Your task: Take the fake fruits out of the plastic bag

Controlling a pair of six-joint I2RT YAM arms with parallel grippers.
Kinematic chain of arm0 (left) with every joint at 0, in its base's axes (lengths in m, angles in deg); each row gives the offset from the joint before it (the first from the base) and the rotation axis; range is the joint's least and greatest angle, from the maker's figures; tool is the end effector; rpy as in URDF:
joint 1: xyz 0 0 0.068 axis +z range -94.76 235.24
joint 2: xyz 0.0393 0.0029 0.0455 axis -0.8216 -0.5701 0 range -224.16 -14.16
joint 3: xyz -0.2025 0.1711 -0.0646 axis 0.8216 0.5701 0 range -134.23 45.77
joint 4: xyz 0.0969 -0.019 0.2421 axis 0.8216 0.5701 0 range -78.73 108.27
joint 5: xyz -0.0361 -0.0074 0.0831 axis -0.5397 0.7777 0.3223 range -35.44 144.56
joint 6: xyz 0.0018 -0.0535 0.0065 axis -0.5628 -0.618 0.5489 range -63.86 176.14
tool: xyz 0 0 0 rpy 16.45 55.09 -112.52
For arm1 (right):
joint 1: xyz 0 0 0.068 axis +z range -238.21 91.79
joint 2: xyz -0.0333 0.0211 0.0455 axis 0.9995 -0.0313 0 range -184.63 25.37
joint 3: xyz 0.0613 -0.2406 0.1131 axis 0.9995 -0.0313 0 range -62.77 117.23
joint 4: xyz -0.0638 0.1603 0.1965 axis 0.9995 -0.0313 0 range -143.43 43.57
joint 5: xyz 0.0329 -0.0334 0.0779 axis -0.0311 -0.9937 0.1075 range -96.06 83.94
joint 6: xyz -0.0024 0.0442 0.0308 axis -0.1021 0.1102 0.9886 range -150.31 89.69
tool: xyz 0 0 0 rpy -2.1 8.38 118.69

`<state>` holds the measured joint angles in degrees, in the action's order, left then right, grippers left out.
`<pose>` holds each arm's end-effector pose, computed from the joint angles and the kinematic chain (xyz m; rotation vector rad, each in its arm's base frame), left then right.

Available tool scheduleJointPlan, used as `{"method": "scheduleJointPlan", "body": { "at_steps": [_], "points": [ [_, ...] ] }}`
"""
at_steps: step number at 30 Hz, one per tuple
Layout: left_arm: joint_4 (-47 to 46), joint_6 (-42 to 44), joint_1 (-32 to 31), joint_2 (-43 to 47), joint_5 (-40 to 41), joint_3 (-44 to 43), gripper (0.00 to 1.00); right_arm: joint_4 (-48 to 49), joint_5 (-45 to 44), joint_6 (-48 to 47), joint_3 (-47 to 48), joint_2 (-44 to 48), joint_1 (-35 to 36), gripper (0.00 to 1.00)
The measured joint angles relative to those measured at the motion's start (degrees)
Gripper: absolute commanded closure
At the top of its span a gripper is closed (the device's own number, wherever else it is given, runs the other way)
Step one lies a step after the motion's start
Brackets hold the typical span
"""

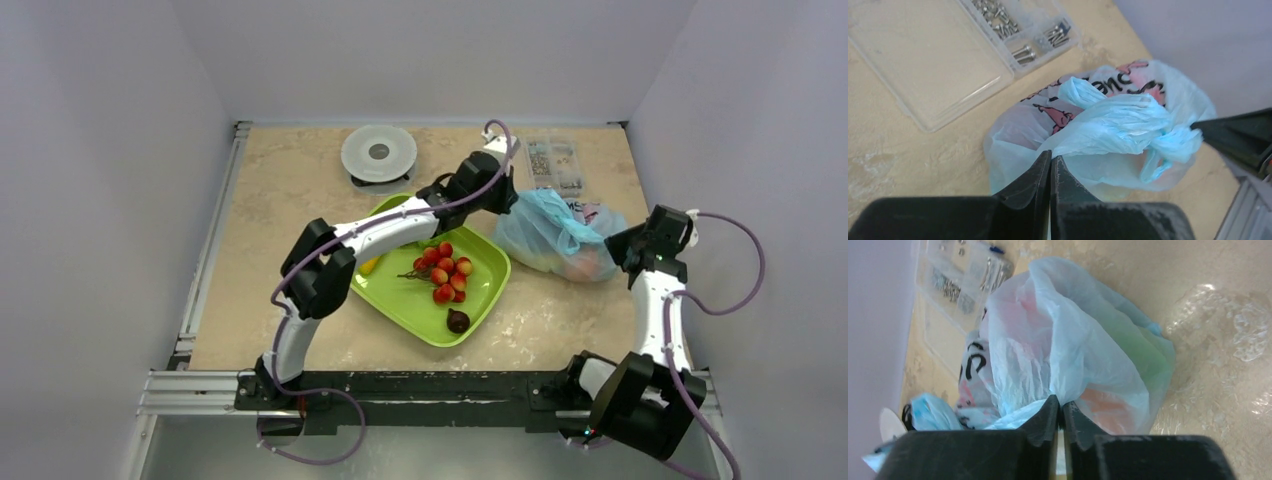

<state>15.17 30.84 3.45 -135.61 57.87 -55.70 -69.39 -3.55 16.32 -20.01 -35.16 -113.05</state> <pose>0.3163 -0.3985 0.2671 0.4384 2.0330 -0.7963 0.2046 -0.0930 0.2542 1.3207 1.8748 0.2479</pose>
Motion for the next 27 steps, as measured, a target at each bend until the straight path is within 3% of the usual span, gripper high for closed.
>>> {"method": "scheduleJointPlan", "body": {
  "at_steps": [3, 5, 10, 16, 21, 26, 27],
  "points": [
    [-4.17, -4.66, 1.95, 0.35, -2.93, 0.31, 1.0, -0.37, 1.25, -2.49, 0.2, 0.63, 1.7, 0.59],
    [-6.14, -7.06, 2.05, 0.35, -4.17, 1.01, 1.0, -1.57, 0.35, -4.37, 1.01, 2.47, 3.48, 0.51],
    [-8.13, -11.37, 0.63, 0.33, -7.08, 2.97, 1.0, -4.24, -0.96, -7.91, 4.55, 8.31, 8.5, 0.43],
    [-9.75, -13.07, -0.76, 0.39, -7.8, 4.72, 1.0, -4.57, 6.73, -3.91, 5.03, 7.63, 9.73, 0.3],
    [-10.51, -13.05, -1.18, 1.42, -7.58, 8.48, 1.0, -0.98, 10.75, 6.16, 1.42, 5.7, 9.84, 0.3],
    [-11.04, -12.59, -1.46, 3.08, -7.39, 11.21, 1.0, 1.05, 9.55, 17.55, -2.86, 5.51, 9.81, 0.41],
    [-11.04, -12.35, -1.55, 3.37, -7.37, 11.39, 0.93, 1.33, 8.68, 19.06, -3.32, 5.55, 9.81, 0.43]
  ]
}}
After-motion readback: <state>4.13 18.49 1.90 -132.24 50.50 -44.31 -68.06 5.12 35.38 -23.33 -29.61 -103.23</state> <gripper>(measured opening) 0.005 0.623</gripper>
